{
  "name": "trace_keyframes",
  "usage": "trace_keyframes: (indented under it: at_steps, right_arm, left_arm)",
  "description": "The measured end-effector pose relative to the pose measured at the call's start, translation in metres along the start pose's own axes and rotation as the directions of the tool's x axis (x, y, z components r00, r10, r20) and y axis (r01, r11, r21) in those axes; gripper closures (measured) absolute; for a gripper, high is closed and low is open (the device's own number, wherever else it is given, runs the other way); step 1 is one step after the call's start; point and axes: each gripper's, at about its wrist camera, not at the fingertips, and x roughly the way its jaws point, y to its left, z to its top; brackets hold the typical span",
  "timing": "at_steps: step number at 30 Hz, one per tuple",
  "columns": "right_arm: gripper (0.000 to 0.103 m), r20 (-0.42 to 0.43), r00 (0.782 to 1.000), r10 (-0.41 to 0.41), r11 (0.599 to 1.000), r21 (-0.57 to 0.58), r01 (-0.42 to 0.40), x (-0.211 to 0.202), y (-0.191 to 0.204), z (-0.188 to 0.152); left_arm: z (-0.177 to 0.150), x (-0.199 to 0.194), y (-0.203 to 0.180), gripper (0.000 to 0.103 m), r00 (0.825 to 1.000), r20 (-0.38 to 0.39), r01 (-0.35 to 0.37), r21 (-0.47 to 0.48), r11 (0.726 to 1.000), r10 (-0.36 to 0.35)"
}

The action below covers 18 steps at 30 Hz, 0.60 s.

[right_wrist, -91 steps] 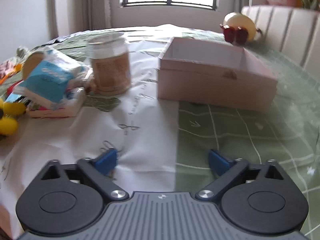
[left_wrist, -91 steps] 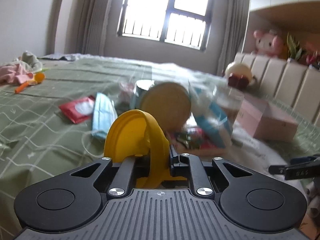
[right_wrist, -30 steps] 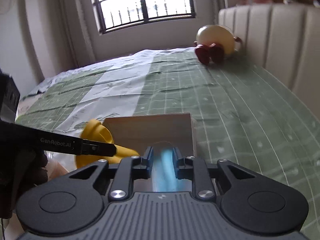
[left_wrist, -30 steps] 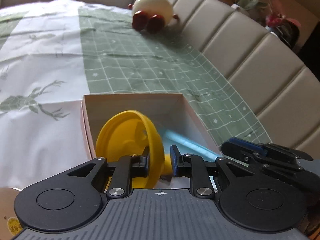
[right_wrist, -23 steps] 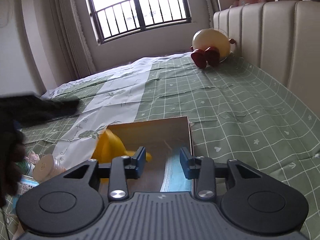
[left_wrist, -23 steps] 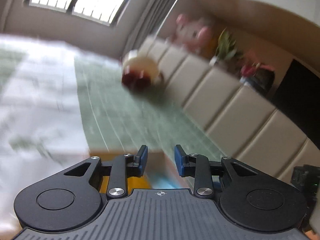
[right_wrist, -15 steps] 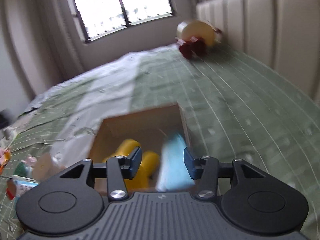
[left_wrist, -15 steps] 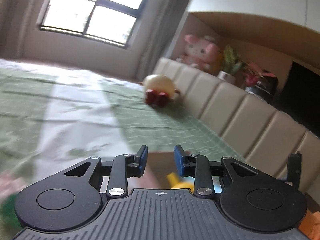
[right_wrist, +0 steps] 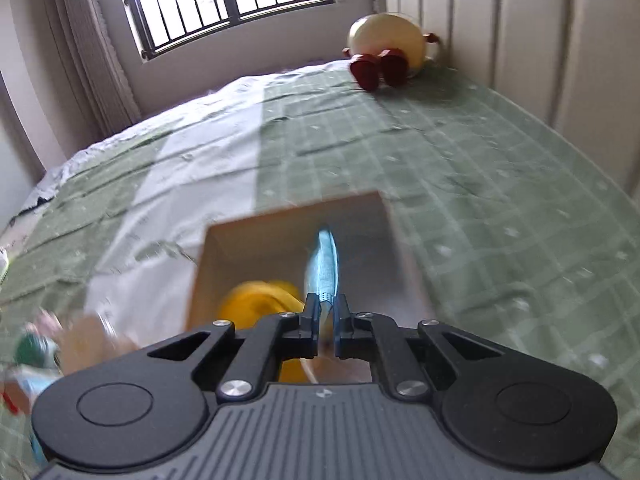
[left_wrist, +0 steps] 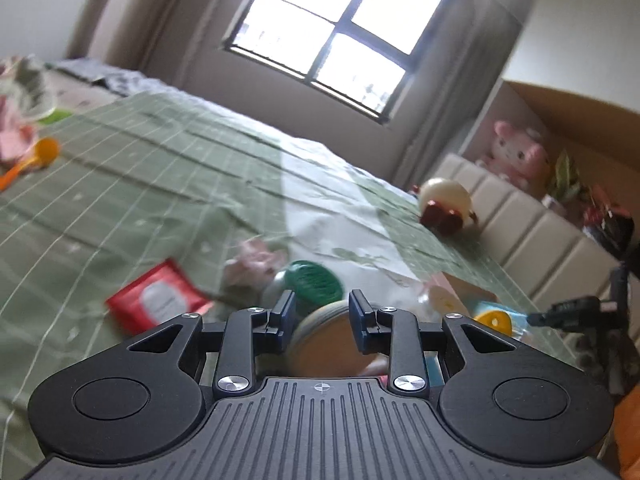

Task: Organize soft objects
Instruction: 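Open the left tool over the pink box while the right drops the blue strip, then grasp the red sachet with the left tool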

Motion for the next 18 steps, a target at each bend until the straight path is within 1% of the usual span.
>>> trace_keyframes:
  at_steps: [2,3,4,6,7,9,12,13,14,15,16,17,18]
  right_arm:
    - [0.096,-0.015,0.999,-0.034,0.999,-0.024,0.034,0.017,0.015,0.010]
    - [0.098,-0.028,0.998,-0.064,0.997,-0.040,0.063,0.027,0.021,0.012]
    - [0.098,-0.051,0.994,-0.093,0.994,-0.058,0.090,0.038,0.026,0.013]
    - [0.098,-0.084,0.984,-0.154,0.984,-0.102,0.145,0.056,0.029,0.009]
    - [0.098,-0.089,0.982,-0.170,0.981,-0.112,0.159,0.060,0.027,0.006]
    - [0.098,-0.095,0.983,-0.160,0.983,-0.106,0.150,0.059,0.018,0.001]
    - [0.094,-0.081,0.993,-0.085,0.996,-0.046,0.082,0.038,-0.003,-0.006]
    - [0.092,-0.062,0.996,-0.063,0.998,-0.033,0.061,0.028,-0.007,-0.007]
    - [0.085,-0.038,0.998,-0.044,0.999,-0.025,0.044,0.017,-0.010,-0.009]
    - [0.074,-0.006,0.999,-0.031,0.999,-0.022,0.031,0.003,-0.012,-0.011]
    - [0.069,0.022,0.999,-0.029,0.999,-0.023,0.030,-0.007,-0.013,-0.012]
    - [0.061,0.053,0.998,-0.036,0.999,-0.035,0.038,-0.019,-0.010,-0.016]
    - [0.059,0.080,0.996,-0.042,0.997,-0.060,0.047,-0.030,-0.004,-0.020]
  left_arm:
    - [-0.002,-0.008,0.007,0.071,1.000,0.011,-0.010,-0.018,1.000,0.010]
    - [-0.004,-0.013,0.010,0.071,1.000,0.017,-0.017,-0.019,1.000,0.017]
    - [-0.005,-0.016,0.012,0.071,0.999,0.021,-0.029,-0.016,0.999,0.029]
    - [-0.008,-0.025,0.021,0.071,0.997,0.026,-0.072,0.001,0.997,0.072]
    - [-0.009,-0.028,0.026,0.071,0.995,0.026,-0.098,0.009,0.995,0.097]
    - [-0.013,-0.034,0.041,0.071,0.989,0.027,-0.144,0.010,0.990,0.143]
    - [-0.017,-0.036,0.063,0.071,0.983,0.019,-0.183,-0.026,0.983,0.184]
    - [-0.018,-0.035,0.067,0.071,0.981,0.015,-0.191,-0.035,0.981,0.192]
    - [-0.019,-0.033,0.071,0.071,0.981,0.012,-0.195,-0.041,0.980,0.196]
    - [-0.019,-0.031,0.074,0.071,0.981,0.008,-0.194,-0.042,0.980,0.194]
    - [-0.020,-0.028,0.075,0.071,0.982,0.004,-0.189,-0.042,0.981,0.189]
    - [-0.021,-0.024,0.075,0.071,0.983,0.000,-0.182,-0.037,0.983,0.182]
    - [-0.022,-0.021,0.074,0.071,0.984,-0.004,-0.176,-0.029,0.984,0.176]
